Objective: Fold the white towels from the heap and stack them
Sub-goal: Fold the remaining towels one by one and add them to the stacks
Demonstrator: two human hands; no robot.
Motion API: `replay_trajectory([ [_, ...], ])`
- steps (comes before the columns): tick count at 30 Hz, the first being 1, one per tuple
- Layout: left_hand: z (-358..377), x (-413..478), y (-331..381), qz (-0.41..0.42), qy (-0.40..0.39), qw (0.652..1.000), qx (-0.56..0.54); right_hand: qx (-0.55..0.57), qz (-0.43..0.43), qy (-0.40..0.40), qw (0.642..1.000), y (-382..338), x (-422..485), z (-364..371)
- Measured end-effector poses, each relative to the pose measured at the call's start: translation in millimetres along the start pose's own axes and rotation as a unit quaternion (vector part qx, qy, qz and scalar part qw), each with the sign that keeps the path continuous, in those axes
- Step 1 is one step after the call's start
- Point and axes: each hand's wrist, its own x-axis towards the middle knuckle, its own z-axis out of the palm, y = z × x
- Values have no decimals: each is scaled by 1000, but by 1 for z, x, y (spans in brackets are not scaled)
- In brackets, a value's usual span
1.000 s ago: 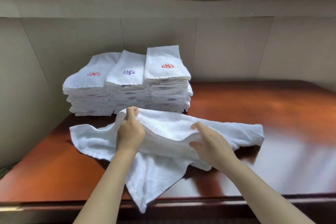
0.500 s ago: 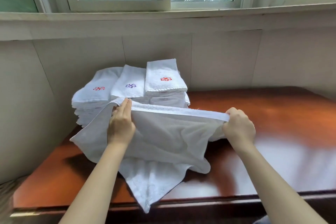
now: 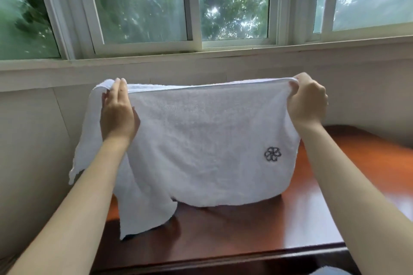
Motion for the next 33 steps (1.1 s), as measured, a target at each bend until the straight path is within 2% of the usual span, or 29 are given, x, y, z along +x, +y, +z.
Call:
replay_trajectory([
  [5,-29,-2,2,10,19,1000,-3,28,-3,18,999,-11,7,-31],
  [10,-43,-14,2,-3,-39,999,-13,40,-5,-10,999,-13,3,-47],
  [12,-47,-21,2,0,-38,999,-19,45,-11,-15,999,-9,-1,-53],
  [18,-56,-26,8,36,12,999,-26,53,-19,-12,998,-4,2,-69],
  [20,-62,-24,11,57,55,997,-14,67,-28,-1,997,-4,5,-75],
  [23,-73,-18,12,102,140,985,1,107,-46,41,992,-3,10,-83],
  [26,-81,-8,15,136,191,972,8,133,-67,96,984,-6,15,-89],
  [33,-70,4,14,145,196,970,20,159,-88,170,969,-5,24,-74],
])
